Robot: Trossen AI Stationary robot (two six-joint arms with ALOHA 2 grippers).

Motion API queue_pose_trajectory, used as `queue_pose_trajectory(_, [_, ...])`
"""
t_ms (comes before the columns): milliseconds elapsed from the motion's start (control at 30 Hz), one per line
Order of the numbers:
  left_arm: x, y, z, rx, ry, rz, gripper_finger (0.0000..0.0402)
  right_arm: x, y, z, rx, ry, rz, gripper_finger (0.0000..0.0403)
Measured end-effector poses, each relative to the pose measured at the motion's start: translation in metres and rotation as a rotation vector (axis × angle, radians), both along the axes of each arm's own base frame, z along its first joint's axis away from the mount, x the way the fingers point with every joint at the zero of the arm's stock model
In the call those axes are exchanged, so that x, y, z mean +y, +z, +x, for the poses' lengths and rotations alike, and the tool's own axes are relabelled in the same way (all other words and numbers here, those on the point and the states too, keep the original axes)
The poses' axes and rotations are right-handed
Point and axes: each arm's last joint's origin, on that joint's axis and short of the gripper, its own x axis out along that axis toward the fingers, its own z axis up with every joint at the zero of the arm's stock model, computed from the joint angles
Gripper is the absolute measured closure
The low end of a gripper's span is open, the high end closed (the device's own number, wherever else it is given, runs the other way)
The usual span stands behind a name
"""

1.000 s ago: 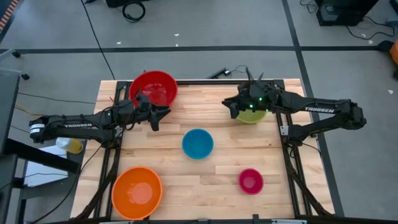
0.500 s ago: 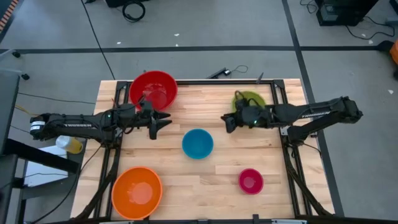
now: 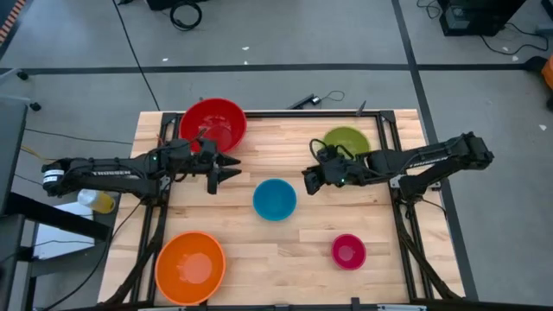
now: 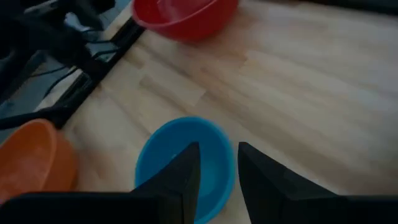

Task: Nest bowls inside each other
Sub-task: Stack the orange bowl into the red bowl

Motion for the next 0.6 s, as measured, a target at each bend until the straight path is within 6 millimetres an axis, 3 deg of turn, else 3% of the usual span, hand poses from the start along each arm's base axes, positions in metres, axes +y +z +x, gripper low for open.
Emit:
queue_pose_trajectory(433, [0.013, 0.028, 0.026, 0.004, 0.07, 0.133, 0.02, -0.088, -0.012, -0.003, 0.149, -0.031, -0.012, 0.0286])
queue_pose_trajectory(600, [0.031, 0.042, 0.032, -0.012, 0.158, 0.142, 0.02, -0.124, -0.032, 0.008, 0.179, 0.009, 0.005, 0.0286])
